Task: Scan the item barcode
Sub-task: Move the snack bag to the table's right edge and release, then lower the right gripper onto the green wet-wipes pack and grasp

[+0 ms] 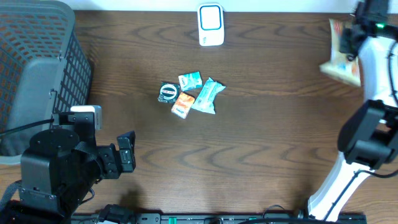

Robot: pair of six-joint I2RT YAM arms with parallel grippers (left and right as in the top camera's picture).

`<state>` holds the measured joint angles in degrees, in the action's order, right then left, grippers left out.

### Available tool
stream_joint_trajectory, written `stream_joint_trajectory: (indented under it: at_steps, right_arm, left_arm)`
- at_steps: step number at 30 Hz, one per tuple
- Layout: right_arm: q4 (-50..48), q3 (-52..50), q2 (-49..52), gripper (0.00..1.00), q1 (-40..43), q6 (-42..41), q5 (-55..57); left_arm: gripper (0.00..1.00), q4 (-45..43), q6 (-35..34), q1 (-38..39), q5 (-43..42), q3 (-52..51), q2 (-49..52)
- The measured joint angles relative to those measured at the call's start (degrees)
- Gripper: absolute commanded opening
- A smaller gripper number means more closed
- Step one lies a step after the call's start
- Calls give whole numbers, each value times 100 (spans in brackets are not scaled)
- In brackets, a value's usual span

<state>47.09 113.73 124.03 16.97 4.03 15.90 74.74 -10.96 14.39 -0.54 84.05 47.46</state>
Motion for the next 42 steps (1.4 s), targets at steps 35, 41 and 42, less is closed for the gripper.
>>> stream_joint_trajectory:
  at_steps: [35,41,42]
  right_arm:
    - [2138,-254,0,99,-2787,-459,-4634]
    - [2098,-461,0,99,-3390,-459,-4107]
    - [2098,-479,0,99,-3447,-461,-4061]
  left_arm:
    - [98,2,0,0,0,0,2]
    - [98,2,0,0,0,0,2]
    - [98,2,0,0,0,0,2]
